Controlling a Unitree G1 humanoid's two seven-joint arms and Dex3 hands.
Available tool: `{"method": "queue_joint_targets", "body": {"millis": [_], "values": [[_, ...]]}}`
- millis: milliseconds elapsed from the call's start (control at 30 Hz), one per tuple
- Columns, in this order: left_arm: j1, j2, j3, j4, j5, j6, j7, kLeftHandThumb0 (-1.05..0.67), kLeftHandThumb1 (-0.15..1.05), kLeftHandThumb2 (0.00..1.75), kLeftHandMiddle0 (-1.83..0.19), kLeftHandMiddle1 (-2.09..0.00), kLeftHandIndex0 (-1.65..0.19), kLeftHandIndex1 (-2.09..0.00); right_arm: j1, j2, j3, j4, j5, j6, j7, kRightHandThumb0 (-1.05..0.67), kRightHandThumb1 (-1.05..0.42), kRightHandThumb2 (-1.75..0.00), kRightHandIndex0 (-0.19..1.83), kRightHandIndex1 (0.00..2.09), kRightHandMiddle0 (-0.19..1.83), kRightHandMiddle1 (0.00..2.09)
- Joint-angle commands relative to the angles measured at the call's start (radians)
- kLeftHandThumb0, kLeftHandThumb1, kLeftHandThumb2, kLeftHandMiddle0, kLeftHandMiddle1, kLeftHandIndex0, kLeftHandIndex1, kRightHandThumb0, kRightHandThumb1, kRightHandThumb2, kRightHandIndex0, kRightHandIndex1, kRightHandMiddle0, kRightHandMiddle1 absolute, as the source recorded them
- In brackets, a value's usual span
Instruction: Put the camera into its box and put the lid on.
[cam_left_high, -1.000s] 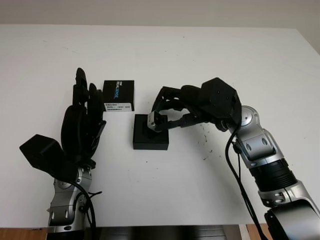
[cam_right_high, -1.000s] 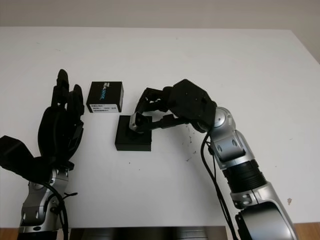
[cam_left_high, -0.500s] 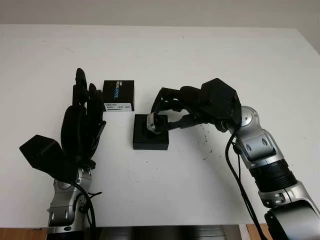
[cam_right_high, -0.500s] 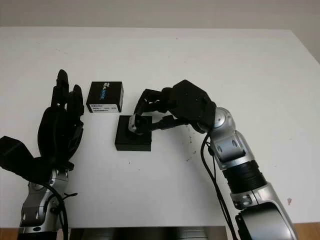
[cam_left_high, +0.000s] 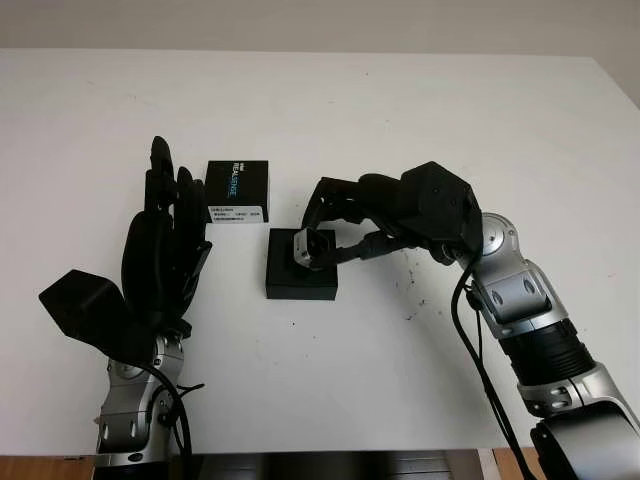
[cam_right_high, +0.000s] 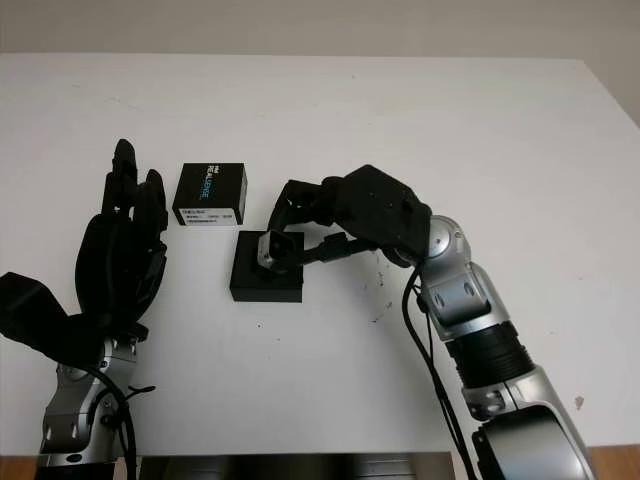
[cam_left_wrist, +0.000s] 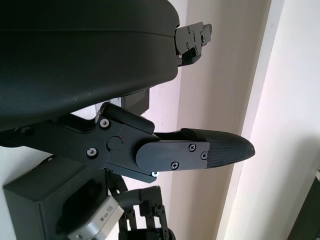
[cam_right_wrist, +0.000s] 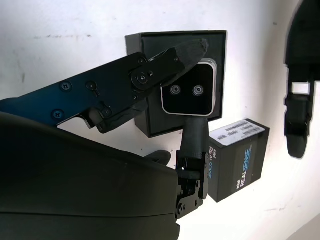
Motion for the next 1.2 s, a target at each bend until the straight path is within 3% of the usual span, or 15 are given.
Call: {"method": "queue_joint_targets", "body": {"millis": [0,300,433,567,1167], "values": [[0.009,-0.004,-0.001,-0.027,-0.002,-0.005,0.003,-0.76,1.05,0.41,0.19,0.0,0.19,0.0,0.02,-0.022,0.023,0.001,-0.026,-0.032,-0.002,-0.44,-0.99,-0.06,0.19,0.49,0.28,1.86],[0.011,-0.006,0.001,-0.028,-0.01,-0.006,-0.008,-0.76,1.05,0.41,0.19,0.0,0.19,0.0,0.044,-0.037,0.047,0.002,-0.117,-0.125,-0.044,-0.47,-0.99,-0.05,0.21,0.48,0.34,1.73],[0.012,-0.007,0.0,-0.03,-0.01,-0.003,-0.005,-0.76,1.05,0.4,0.19,0.0,0.19,0.0,0.078,-0.039,0.049,-0.036,-0.158,-0.141,-0.087,-0.51,-0.96,-0.05,0.16,0.27,0.21,1.3],[0.015,-0.008,0.001,-0.035,-0.012,0.0,-0.005,-0.76,1.05,0.4,0.19,0.0,0.19,0.0,0.112,-0.058,0.055,-0.047,-0.202,-0.255,-0.14,-0.53,-0.95,-0.05,0.11,0.14,0.1,1.01],[0.039,-0.008,-0.001,-0.055,-0.004,-0.002,-0.001,-0.75,1.05,0.42,0.19,0.0,0.19,0.0,0.15,-0.062,0.007,-0.086,-0.252,-0.43,-0.269,-0.55,-0.98,-0.06,0.09,0.08,-0.04,0.83]]}}
